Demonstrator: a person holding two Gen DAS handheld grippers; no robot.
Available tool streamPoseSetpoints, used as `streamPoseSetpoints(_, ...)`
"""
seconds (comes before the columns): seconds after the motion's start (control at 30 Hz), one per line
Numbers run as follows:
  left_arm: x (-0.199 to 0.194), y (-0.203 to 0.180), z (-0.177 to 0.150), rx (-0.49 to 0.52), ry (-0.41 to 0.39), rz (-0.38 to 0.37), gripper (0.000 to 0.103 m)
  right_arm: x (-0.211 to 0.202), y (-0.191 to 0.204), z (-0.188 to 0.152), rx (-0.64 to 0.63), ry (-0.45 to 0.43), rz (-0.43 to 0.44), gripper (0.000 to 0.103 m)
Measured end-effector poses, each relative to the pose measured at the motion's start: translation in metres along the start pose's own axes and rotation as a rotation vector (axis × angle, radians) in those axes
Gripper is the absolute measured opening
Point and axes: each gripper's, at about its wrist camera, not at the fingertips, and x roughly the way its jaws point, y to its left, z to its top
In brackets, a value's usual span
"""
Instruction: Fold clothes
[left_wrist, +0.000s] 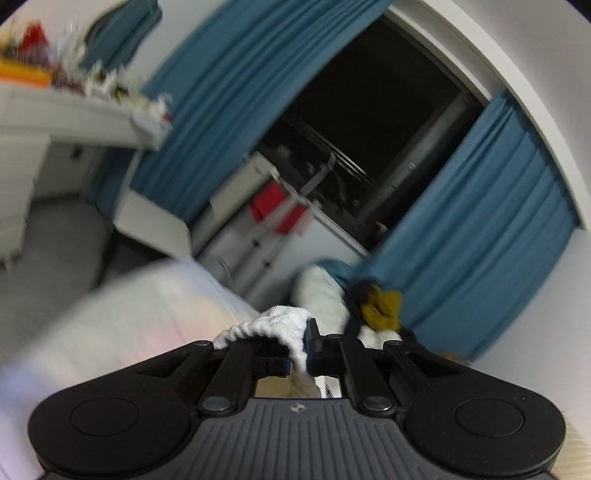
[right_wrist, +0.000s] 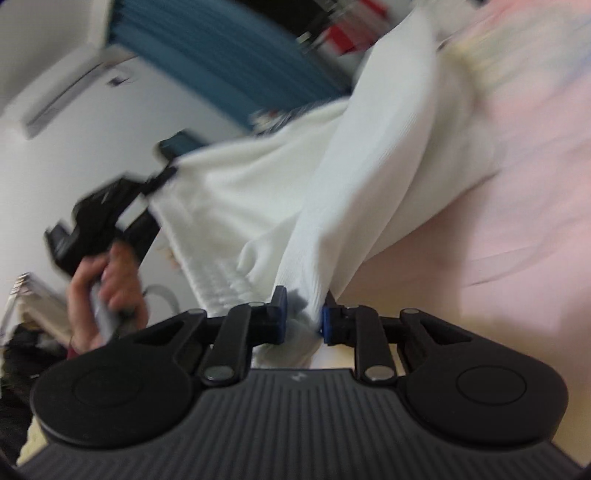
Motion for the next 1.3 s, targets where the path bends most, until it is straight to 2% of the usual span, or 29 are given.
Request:
streamPoseSetpoints(0.07, 0.002, 0.018, 0.025, 0.044, -0.027, 0.069, 0.007, 0.041, 0.018, -0.009, -0.015, 0.044, 0.059, 0.017)
streamPoseSetpoints(0.13, 0.01, 0.045, 0.038, 0.065, -0.032, 0.146, 0.008, 0.082, 0.025, -0.019, -0.038, 0.1, 0.075, 0.007)
streamPoseSetpoints(0.2, 0.025, 0.085, 0.033, 0.05, 0.01, 0.211, 0.008, 0.121, 0.025, -0.031, -0.055, 0.158, 0.072, 0.007)
streamPoseSetpoints(0.33, 0.056, 0.165, 0.01, -0.008, 0.089, 0.32, 0.008, 0.171, -0.008, -0.046, -0.035, 0.239, -0.018, 0.007)
streamPoseSetpoints(0.43, 0.06, 0.208, -0.001, -0.087, 0.091, 0.32, 0.01, 0.178, -0.029, -0.047, 0.005, 0.26, -0.019, 0.007)
streamPoseSetpoints(0.53, 0.051, 0.222, 0.0, -0.152, 0.079, 0.278, 0.011, 0.173, -0.025, -0.044, -0.021, 0.275, -0.01, 0.008)
streamPoseSetpoints(0.6, 0.037, 0.224, 0.003, -0.147, 0.074, 0.273, 0.016, 0.168, -0.015, -0.043, -0.074, 0.287, -0.011, 0.009)
streamPoseSetpoints(0.63, 0.028, 0.22, 0.003, -0.134, 0.07, 0.277, 0.02, 0.164, -0.01, -0.043, -0.103, 0.286, -0.022, 0.01)
streamPoseSetpoints(0.67, 0.016, 0.215, 0.003, -0.121, 0.062, 0.281, 0.032, 0.158, -0.006, -0.043, -0.132, 0.28, -0.04, 0.01)
streamPoseSetpoints(0.7, 0.0, 0.207, 0.0, -0.104, 0.048, 0.286, 0.039, 0.151, -0.001, -0.043, -0.162, 0.273, -0.057, 0.01)
streamPoseSetpoints(0.73, -0.015, 0.197, -0.003, -0.086, 0.034, 0.292, 0.051, 0.145, 0.003, -0.043, -0.192, 0.266, -0.075, 0.011)
streamPoseSetpoints(0.77, -0.027, 0.187, -0.005, -0.067, 0.022, 0.298, 0.057, 0.139, 0.008, -0.043, -0.222, 0.259, -0.093, 0.012)
streamPoseSetpoints(0.9, -0.074, 0.136, -0.021, 0.063, 0.027, 0.322, 0.063, 0.107, 0.019, -0.044, -0.319, 0.215, -0.155, 0.025)
streamPoseSetpoints(0.97, -0.097, 0.103, -0.029, 0.15, 0.026, 0.322, 0.067, 0.09, 0.024, -0.041, -0.349, 0.189, -0.172, 0.037)
streamPoseSetpoints(1.07, -0.123, 0.055, -0.045, 0.265, 0.023, 0.293, 0.073, 0.065, 0.043, -0.033, -0.419, 0.139, -0.2, 0.039)
streamPoseSetpoints(1.17, -0.149, 0.008, -0.066, 0.322, 0.037, 0.245, 0.073, 0.023, 0.052, -0.026, -0.49, 0.082, -0.236, 0.04)
streamPoseSetpoints(1.3, -0.182, -0.056, -0.116, 0.387, 0.055, 0.176, 0.073, -0.028, 0.056, -0.011, -0.552, -0.006, -0.297, 0.041)
